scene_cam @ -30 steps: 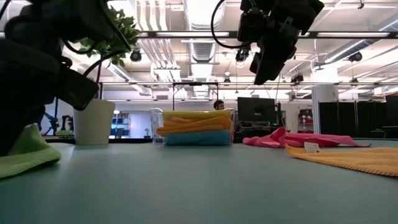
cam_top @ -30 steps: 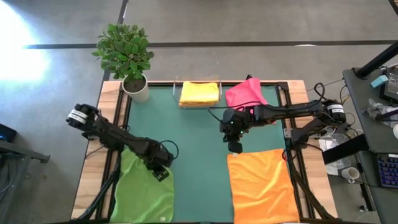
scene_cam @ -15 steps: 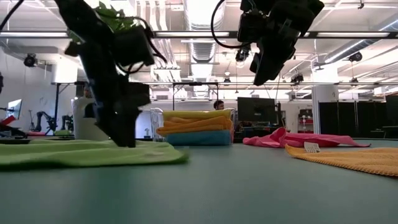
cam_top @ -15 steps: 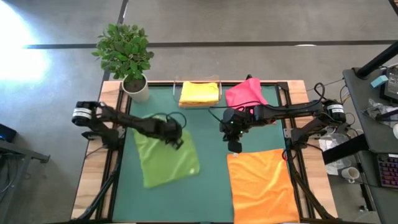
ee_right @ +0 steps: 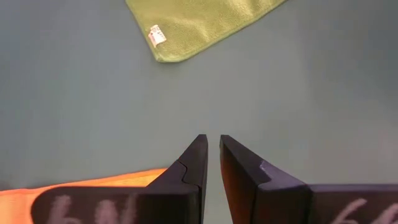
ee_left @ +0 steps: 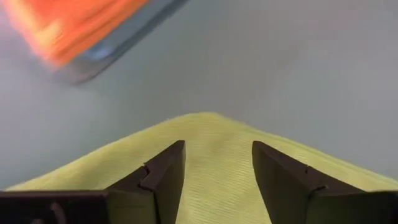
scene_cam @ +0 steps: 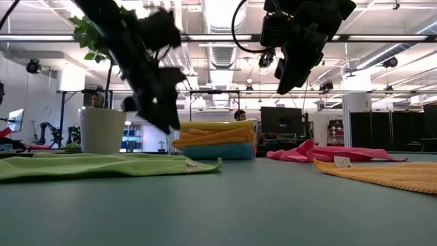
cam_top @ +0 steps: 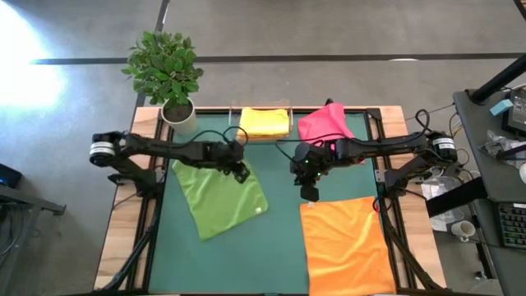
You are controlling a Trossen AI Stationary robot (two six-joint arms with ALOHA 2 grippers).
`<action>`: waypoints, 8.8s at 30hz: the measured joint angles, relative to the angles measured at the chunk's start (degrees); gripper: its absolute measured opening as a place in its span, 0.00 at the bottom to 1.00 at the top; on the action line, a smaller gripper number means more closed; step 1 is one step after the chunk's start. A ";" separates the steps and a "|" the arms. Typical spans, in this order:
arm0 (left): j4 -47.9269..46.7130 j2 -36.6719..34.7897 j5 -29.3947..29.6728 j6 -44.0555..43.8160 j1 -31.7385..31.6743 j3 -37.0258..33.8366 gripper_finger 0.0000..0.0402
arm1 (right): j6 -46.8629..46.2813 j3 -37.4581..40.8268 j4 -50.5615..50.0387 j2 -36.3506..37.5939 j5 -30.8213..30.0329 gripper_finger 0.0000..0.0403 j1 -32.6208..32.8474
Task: Fold microfiber towels
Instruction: Fold the green microfiber towel
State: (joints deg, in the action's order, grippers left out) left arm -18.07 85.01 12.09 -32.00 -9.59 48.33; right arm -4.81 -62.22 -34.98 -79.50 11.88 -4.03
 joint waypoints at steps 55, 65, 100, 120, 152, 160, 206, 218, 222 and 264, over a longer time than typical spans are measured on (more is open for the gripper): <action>-25.36 10.43 -2.71 -42.89 51.17 3.58 0.07 | 23.83 -6.23 25.04 -24.32 5.14 0.30 6.16; -25.18 10.01 -2.23 -42.71 50.82 3.42 0.01 | 24.76 -11.20 25.04 -31.28 7.26 0.29 6.14; -29.14 1.93 -4.72 -34.94 46.70 14.30 0.00 | 9.13 -16.15 10.07 -20.29 0.45 0.02 6.64; -51.51 -1.07 -8.50 -16.90 39.70 44.91 0.00 | 7.79 -16.17 6.49 2.89 -20.81 0.02 12.12; -69.08 0.41 18.53 14.90 32.01 66.97 0.00 | 18.73 -18.43 11.23 9.73 -33.53 0.02 17.65; -69.06 0.37 23.17 17.98 31.69 71.16 0.00 | 18.77 -21.57 8.60 9.43 -34.44 0.02 17.78; -49.65 3.19 -13.09 -14.36 30.09 40.34 0.00 | -9.19 -13.06 6.52 -1.58 -10.32 0.02 15.87; -41.33 3.36 -11.14 -15.87 28.66 26.83 0.00 | -9.35 -8.79 6.55 -10.97 -13.78 0.02 15.78; -40.43 3.36 -11.05 -15.85 27.31 22.97 0.00 | -9.63 -8.66 6.51 -14.13 -19.07 0.02 15.40; -38.02 3.30 -5.07 -11.98 15.56 14.69 0.32 | -5.32 -10.15 0.04 -17.83 -26.91 0.28 5.08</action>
State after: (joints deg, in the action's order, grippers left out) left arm -56.09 88.32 7.02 -43.98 5.98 63.03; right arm -10.13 -72.37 -34.94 -97.33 -15.03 1.05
